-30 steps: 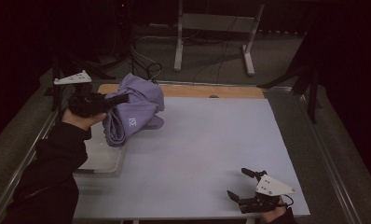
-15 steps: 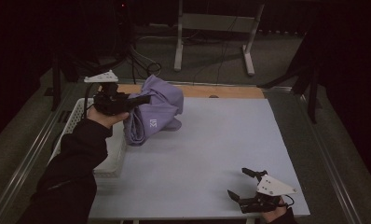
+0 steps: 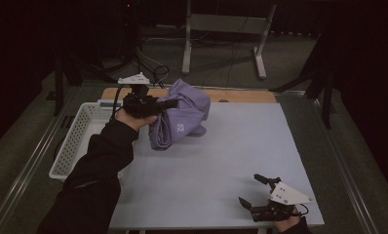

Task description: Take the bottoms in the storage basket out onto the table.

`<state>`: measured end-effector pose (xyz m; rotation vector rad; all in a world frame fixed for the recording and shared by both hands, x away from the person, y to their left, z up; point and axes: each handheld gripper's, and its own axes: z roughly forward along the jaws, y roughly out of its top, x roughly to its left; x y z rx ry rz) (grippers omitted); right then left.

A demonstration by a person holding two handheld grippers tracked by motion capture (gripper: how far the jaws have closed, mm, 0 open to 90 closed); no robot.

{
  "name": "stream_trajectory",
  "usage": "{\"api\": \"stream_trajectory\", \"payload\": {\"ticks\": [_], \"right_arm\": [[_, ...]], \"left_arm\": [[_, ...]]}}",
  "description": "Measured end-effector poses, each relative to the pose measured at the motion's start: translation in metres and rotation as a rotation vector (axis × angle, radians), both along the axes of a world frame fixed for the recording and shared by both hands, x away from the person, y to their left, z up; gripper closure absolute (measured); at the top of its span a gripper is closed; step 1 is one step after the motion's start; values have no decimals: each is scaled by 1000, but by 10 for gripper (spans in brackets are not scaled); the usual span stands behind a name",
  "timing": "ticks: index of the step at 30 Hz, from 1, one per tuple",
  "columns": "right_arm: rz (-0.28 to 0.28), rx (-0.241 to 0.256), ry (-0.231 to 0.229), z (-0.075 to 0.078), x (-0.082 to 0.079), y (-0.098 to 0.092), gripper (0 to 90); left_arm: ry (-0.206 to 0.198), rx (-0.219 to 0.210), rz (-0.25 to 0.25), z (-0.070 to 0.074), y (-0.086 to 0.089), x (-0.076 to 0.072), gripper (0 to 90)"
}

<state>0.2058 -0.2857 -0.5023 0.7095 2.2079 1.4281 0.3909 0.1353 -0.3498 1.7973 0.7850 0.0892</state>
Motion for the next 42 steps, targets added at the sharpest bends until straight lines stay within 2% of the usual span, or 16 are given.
{"api": "stream_trajectory", "payload": {"ticks": [9,13,25,29,30,33,34,35,37,38,39,40,41,42], "right_arm": [[-4,2,-27,1,0,0,90],[-7,1,-28,0,0,0,90],[-4,-2,-24,0,-1,-1,90],[-4,2,-16,1,-1,-1,90],[-2,4,-19,1,-1,-2,90],[-1,5,-15,0,0,-2,90],[0,8,-11,1,0,-2,90],[0,8,-11,1,0,-2,90],[-1,0,-16,0,0,-1,90],[-2,1,-14,0,0,-1,90],[-2,1,-14,0,0,-1,90],[1,9,-11,1,-1,-2,90],[-3,3,-18,1,-1,-2,90],[1,10,-16,1,-1,-2,90]], "left_arm": [[1,-8,-14,-9,-21,9,806],[12,8,-14,-16,-35,15,805],[25,37,18,-21,-61,25,798],[28,63,24,-25,-73,27,791],[28,71,38,-26,-75,27,791],[32,74,35,-29,-79,29,782],[48,72,26,-32,-84,32,773],[48,72,26,-32,-84,32,755],[8,111,20,-40,-93,34,701],[18,128,33,-41,-96,34,646],[18,128,33,-41,-96,34,560],[49,139,33,-46,-100,35,458],[49,139,33,-46,-100,35,369],[71,140,28,-50,-102,33,305]]}}
